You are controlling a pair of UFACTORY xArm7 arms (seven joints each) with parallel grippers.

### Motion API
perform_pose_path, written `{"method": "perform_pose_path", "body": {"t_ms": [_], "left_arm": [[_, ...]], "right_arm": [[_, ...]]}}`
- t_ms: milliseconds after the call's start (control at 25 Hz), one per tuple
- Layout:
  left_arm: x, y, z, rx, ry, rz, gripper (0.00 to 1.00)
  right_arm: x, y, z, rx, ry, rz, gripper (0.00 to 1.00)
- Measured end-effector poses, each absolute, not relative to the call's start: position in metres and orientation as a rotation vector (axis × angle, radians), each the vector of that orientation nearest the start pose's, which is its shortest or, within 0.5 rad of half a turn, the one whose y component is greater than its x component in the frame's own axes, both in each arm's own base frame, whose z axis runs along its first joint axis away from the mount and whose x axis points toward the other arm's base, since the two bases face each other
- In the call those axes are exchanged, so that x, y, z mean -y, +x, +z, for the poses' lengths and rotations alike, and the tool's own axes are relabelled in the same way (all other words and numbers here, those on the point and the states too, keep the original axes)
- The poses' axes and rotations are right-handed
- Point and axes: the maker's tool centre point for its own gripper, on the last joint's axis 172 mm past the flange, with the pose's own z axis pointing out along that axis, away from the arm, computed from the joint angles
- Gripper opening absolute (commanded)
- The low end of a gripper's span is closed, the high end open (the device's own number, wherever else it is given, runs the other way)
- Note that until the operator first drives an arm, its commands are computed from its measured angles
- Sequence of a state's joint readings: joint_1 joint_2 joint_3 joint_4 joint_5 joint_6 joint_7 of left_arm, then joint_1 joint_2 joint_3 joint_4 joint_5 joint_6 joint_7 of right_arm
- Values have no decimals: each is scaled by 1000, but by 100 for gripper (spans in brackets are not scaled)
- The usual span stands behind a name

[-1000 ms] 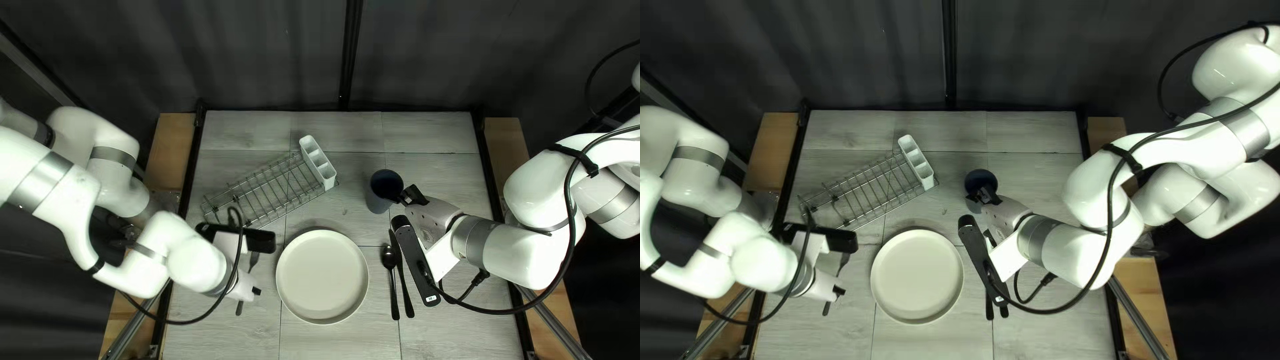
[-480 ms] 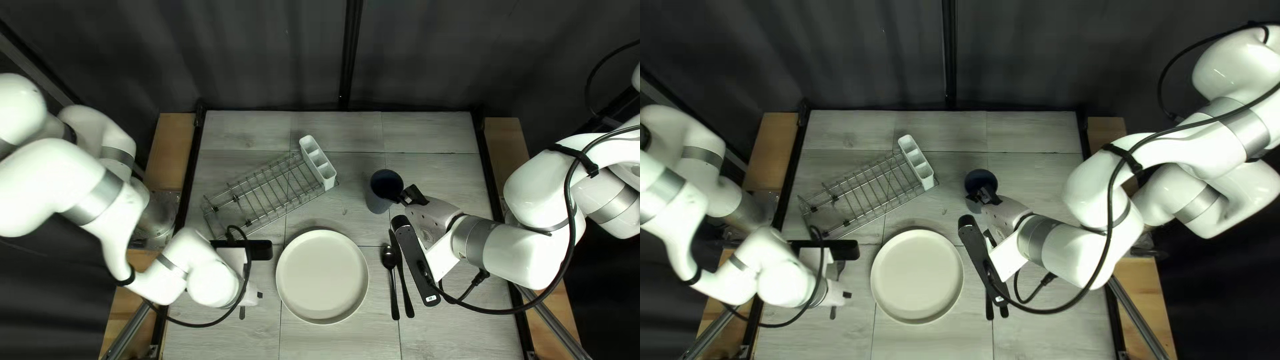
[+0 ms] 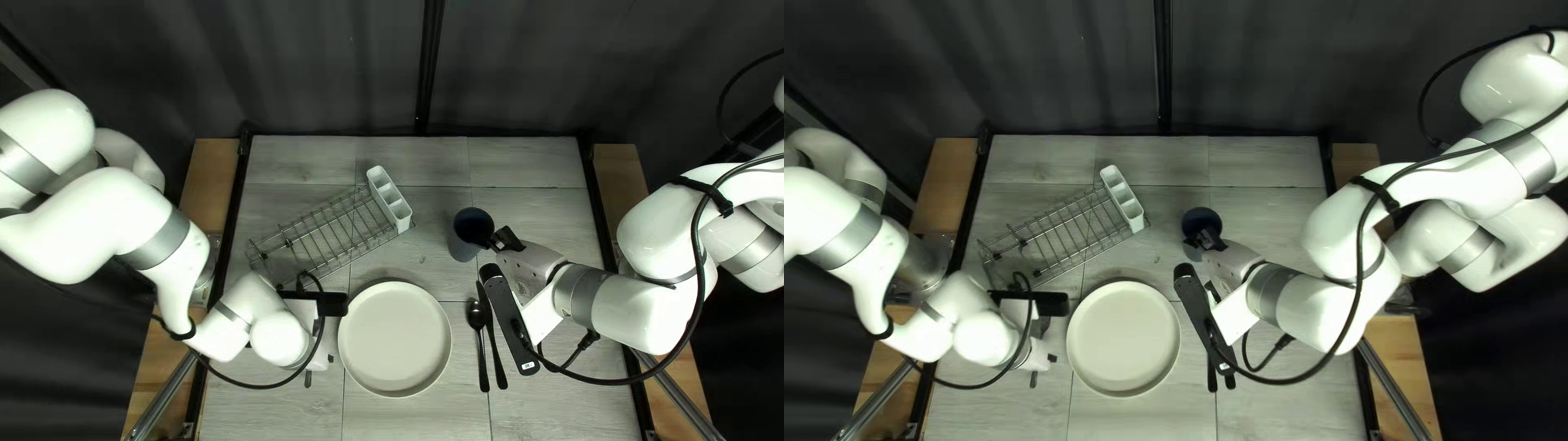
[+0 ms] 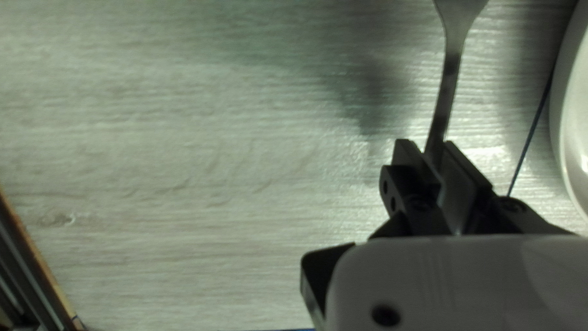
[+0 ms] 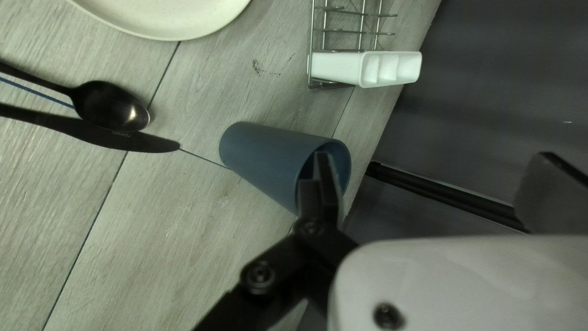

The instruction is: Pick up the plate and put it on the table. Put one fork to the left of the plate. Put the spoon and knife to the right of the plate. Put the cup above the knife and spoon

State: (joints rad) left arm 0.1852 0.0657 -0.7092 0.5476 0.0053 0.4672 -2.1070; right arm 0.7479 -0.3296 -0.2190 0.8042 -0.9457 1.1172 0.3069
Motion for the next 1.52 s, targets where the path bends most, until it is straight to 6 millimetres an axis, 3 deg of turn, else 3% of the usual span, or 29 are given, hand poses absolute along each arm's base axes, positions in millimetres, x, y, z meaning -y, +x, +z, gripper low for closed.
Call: {"method": "perform_pose_path", "body": {"t_ms": [480,520,600,640,680,720,920,1120,1320,1520], "left_arm": [[192,328,21,-2173,2197,-76,1],[192,327,20,-2171,2197,-79,7],[192,327,18,-2168,2197,-83,68],[192,328,18,-2166,2197,-85,86],[191,328,17,-2165,2198,-87,89],[191,328,17,-2163,2198,-88,100],[191,327,23,-2148,2190,-88,100],[188,328,51,-2122,2185,-37,100],[182,332,101,-2010,2221,81,100],[182,337,162,-1787,2325,232,100]], "right_arm": [[-67,444,282,-784,2277,431,100],[-67,444,282,-784,2277,431,100],[-67,444,282,-784,2277,431,100],[-67,444,282,-784,2277,431,100],[-67,444,282,-784,2277,431,100],[-67,444,282,-784,2277,431,100],[-67,444,282,-784,2277,431,100],[-67,444,282,-784,2277,431,100],[-67,444,282,-784,2277,431,100],[-67,444,282,-784,2277,431,100]]}}
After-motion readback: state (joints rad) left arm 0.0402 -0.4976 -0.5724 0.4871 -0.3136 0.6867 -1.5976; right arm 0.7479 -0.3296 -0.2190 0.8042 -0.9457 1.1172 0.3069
